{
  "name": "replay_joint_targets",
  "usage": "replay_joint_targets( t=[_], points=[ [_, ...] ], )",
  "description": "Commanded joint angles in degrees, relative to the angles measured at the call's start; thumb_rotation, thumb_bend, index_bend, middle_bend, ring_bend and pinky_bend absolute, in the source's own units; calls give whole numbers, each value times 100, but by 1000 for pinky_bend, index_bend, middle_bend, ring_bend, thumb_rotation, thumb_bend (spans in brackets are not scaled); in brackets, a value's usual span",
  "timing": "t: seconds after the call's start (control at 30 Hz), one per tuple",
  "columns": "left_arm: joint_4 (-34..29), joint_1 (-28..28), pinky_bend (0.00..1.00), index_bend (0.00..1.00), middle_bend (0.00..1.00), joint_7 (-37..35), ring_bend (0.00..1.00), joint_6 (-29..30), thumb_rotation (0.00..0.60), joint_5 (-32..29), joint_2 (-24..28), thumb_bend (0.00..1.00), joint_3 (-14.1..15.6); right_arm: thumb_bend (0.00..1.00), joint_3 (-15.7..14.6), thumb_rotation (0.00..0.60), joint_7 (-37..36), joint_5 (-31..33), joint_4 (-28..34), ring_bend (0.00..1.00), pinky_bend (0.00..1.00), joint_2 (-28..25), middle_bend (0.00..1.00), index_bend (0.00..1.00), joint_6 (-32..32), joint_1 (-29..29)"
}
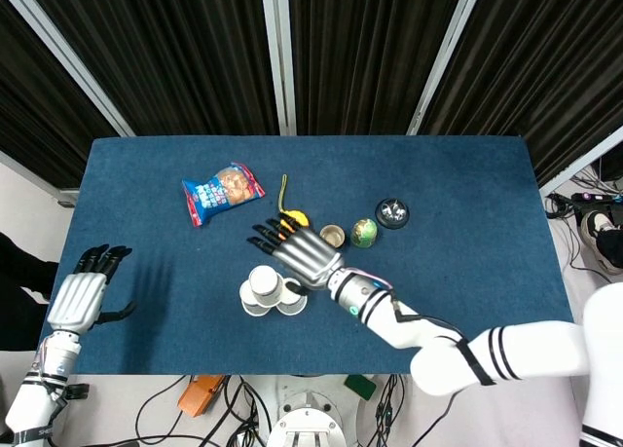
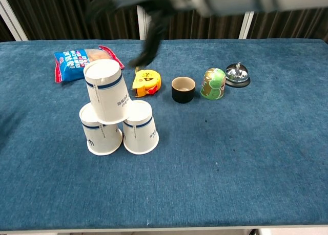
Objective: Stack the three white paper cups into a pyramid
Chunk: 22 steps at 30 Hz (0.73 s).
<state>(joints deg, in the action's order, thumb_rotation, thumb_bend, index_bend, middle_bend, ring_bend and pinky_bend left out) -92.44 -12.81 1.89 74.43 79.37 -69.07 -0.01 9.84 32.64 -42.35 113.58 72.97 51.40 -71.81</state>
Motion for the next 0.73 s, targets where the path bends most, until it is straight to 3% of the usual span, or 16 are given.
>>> replay_joint_targets(
  t=[0.03, 0.23, 0.37, 0.53, 0.73],
  points=[
    [101, 49, 13, 114, 93, -48, 0, 91, 580, -30, 54, 241, -57, 455, -539, 600, -275, -1035, 435, 0, 85, -802, 74, 63, 1002, 1021],
    [348, 303, 12, 114, 93, -206, 0, 425, 581, -227, 143, 231, -181, 436, -1586, 600, -1388, -2852, 52, 0, 75, -1503, 53, 0, 2456, 2866],
    [470, 519, 12, 114, 93, -453, 0, 657, 584, -246, 207, 230, -184, 416, -2021, 600, -2417, -3631, -659, 0, 66, -1584, 18, 0, 3352, 3929],
    [613, 854, 12, 114, 93, -929, 0, 1004, 600, -46, 219, 230, -49, 415, -2185, 600, -3474, -4007, -1507, 0, 38, -1352, 10, 0, 4225, 5004],
    [605, 1216, 12, 114, 93, -932, 0, 1371, 600, 115, 178, 230, 119, 415, -2143, 600, -3979, -4300, -2137, 0, 30, -1072, 10, 0, 4629, 5665]
  ],
)
